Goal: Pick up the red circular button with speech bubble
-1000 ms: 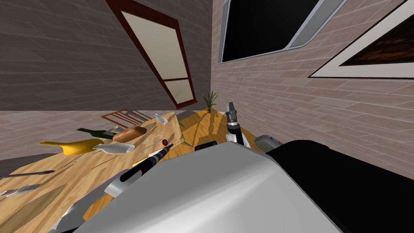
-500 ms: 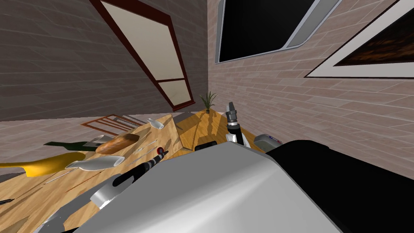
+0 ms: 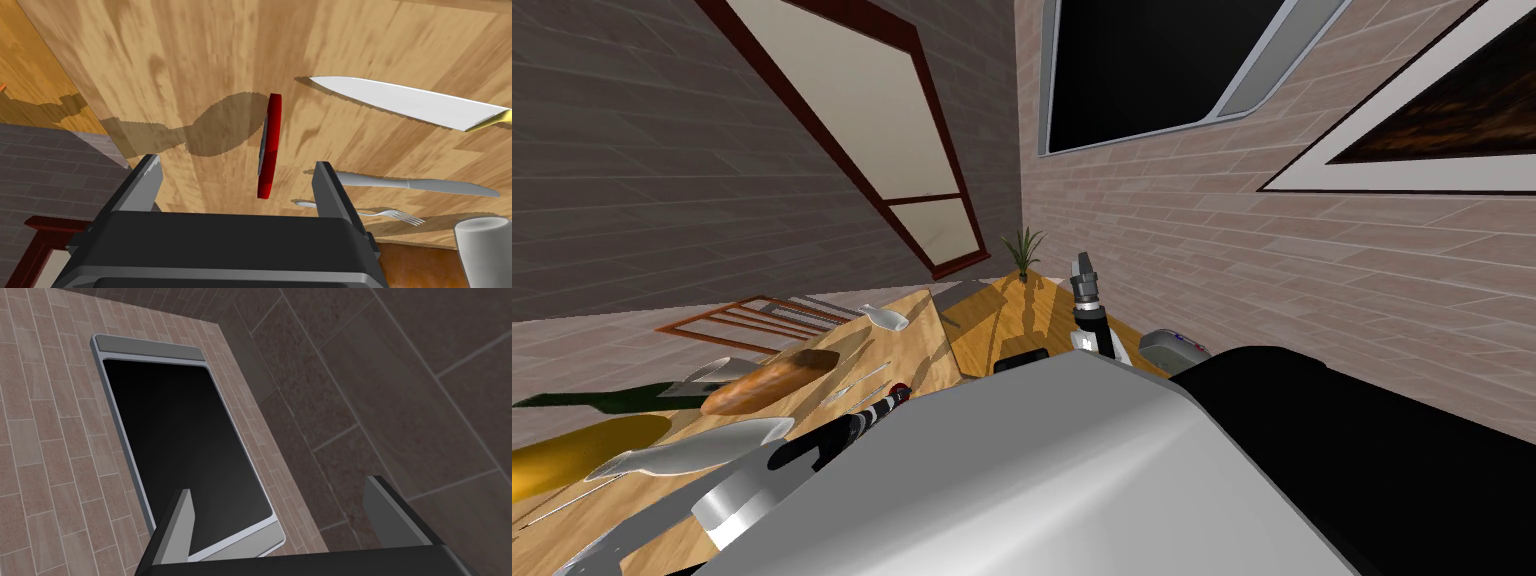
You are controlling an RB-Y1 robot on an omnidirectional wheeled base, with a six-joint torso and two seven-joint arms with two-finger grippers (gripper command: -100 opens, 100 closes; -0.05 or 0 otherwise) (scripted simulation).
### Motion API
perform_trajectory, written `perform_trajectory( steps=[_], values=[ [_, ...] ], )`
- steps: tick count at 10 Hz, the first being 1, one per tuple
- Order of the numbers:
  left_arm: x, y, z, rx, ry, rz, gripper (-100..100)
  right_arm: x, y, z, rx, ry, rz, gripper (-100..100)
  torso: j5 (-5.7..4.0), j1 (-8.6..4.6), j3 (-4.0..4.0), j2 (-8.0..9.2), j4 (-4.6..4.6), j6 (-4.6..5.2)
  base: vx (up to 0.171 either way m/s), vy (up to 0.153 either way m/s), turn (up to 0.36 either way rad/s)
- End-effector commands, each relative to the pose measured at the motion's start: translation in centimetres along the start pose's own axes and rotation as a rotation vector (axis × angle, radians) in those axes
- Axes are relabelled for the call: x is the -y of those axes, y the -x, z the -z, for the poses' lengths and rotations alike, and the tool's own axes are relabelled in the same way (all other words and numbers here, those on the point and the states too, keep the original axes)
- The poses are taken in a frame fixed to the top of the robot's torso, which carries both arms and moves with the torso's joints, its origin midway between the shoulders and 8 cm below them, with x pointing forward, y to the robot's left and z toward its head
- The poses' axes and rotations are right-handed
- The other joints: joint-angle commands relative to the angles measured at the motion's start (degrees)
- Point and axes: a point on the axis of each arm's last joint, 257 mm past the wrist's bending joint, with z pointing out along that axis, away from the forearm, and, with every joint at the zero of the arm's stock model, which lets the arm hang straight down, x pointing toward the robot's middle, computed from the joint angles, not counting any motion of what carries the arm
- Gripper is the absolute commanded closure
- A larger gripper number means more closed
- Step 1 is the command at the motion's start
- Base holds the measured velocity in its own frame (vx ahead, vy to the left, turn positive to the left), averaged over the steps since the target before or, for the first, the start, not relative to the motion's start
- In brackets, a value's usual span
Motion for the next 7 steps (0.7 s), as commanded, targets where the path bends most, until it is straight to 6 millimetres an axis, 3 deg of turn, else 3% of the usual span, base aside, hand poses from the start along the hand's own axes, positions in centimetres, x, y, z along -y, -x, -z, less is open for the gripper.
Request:
perform_trajectory(
  steps=[1,2,3,4,5,7],
  values=[
    [-2.6,0.1,0.5,-0.015,0.067,-0.025,-100,0.0,0.0,0.0,0.0,0.0,0.0,0,0.0,0.0,0.0,0.0,0.0,0.0,0.093,0.031,-0.105],
    [-3.2,0.2,0.7,-0.018,0.081,-0.031,-100,0.0,0.0,0.0,0.0,0.0,0.0,0,0.02,0.04,0.02,0.03,0.01,0.01,0.089,0.027,-0.064],
    [-2.5,0.0,0.5,-0.015,0.066,-0.026,-100,0.0,0.0,0.0,0.0,0.0,0.0,0,0.01,0.03,0.03,0.05,0.01,-0.01,0.038,0.011,-0.008],
    [-2.6,0.0,0.5,-0.015,0.069,-0.027,0,0.0,0.0,0.0,0.0,0.0,0.0,0,0.01,-0.03,0.11,0.2,0.04,-0.02,0.008,0.002,0.0],
    [-3.0,-0.6,0.0,-0.015,0.072,-0.019,-100,0.0,0.0,0.0,0.0,0.0,0.0,0,0.0,-0.07,0.19,0.33,0.08,-0.02,0.015,0.007,-0.074],
    [-3.5,-1.4,-0.6,-0.014,0.075,-0.009,-100,0.0,0.0,0.0,0.0,0.0,0.0,0,0.01,-0.03,0.2,0.35,0.08,-0.02,0.021,0.013,-0.059]
  ],
)
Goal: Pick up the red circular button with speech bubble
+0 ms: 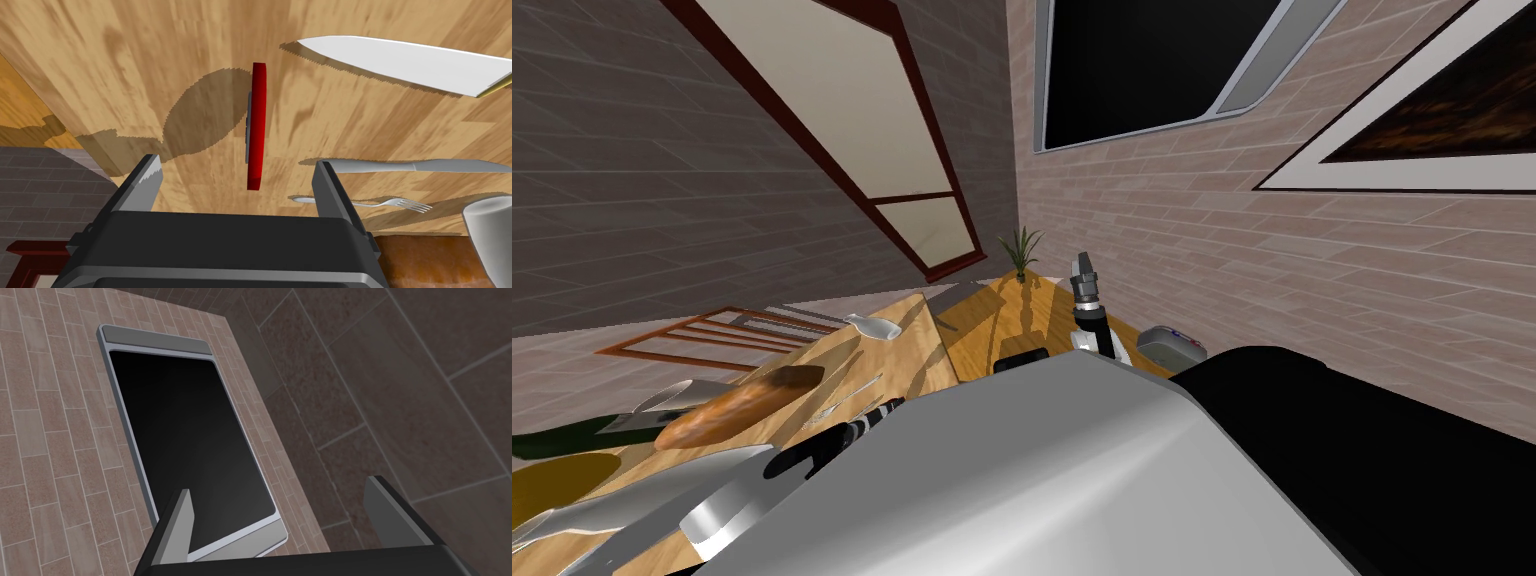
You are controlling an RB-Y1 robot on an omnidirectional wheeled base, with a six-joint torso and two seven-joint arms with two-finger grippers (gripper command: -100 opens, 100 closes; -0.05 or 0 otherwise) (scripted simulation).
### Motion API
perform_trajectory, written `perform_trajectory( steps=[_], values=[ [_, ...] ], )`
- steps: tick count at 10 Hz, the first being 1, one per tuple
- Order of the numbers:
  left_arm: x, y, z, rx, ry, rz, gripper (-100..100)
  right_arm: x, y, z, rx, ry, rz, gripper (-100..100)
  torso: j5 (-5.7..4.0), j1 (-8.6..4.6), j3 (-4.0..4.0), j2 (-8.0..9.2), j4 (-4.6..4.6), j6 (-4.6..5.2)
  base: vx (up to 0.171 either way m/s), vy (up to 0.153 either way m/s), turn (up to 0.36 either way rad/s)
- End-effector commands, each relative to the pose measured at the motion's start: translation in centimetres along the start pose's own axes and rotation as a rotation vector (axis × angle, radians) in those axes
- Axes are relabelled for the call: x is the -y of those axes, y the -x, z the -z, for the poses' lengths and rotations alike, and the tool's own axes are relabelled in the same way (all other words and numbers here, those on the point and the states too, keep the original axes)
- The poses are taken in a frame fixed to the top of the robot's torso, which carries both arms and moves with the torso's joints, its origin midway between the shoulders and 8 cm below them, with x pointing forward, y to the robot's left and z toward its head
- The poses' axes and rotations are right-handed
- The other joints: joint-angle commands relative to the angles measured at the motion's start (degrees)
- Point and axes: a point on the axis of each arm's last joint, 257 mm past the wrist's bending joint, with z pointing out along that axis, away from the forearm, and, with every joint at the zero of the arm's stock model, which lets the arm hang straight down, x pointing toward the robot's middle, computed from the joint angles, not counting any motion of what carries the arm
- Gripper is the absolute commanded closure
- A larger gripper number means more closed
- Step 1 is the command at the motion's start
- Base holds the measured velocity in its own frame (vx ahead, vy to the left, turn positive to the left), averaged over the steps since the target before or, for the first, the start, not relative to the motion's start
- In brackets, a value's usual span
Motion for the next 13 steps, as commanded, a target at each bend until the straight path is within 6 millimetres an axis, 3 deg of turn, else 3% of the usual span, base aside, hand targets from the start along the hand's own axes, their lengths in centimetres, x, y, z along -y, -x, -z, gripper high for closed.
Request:
perform_trajectory(
  steps=[1,2,3,7,8,9,12,13],
  values=[
    [-0.3,-0.8,-0.7,-0.001,0.003,0.007,-100,0.0,0.0,0.0,0.0,0.0,0.0,0,0.0,0.0,0.0,0.0,0.0,0.0,0.022,0.017,-0.055],
    [-0.2,-0.5,-0.4,0.0,0.002,0.005,-100,0.0,0.0,0.0,0.0,0.0,0.0,0,0.01,0.01,0.0,0.0,0.0,0.0,0.01,0.009,-0.011],
    [-0.3,-0.6,-0.4,0.0,0.002,0.005,100,0.0,0.0,0.0,0.0,0.0,0.0,0,-0.01,-0.02,0.02,0.03,0.01,0.0,0.0,0.0,0.0],
    [-0.3,-0.6,-0.4,-0.001,0.003,0.004,100,0.0,0.0,0.0,0.0,0.0,0.0,0,0.02,-0.04,0.04,0.06,0.03,0.01,0.0,0.0,0.0],
    [-0.3,-0.6,-0.4,-0.001,0.003,0.005,0,0.0,0.0,0.0,0.0,0.0,0.0,0,0.02,-0.04,0.04,0.06,0.03,0.02,0.0,0.0,0.0],
    [0.2,0.3,0.2,0.0,-0.002,-0.005,100,0.0,0.0,0.0,0.0,0.0,0.0,0,0.02,-0.04,0.04,0.06,0.03,0.02,-0.019,-0.012,0.091],
    [0.5,0.9,0.9,0.0,-0.005,-0.014,100,0.0,0.0,0.0,0.0,0.0,0.0,0,-0.03,-0.16,0.1,0.17,0.04,-0.01,-0.024,-0.016,0.055],
    [0.6,0.9,0.9,0.0,-0.005,-0.013,0,0.0,0.0,0.0,0.0,0.0,0.0,0,0.0,-0.11,0.08,0.13,0.04,-0.01,0.0,0.0,0.0]
  ],
)
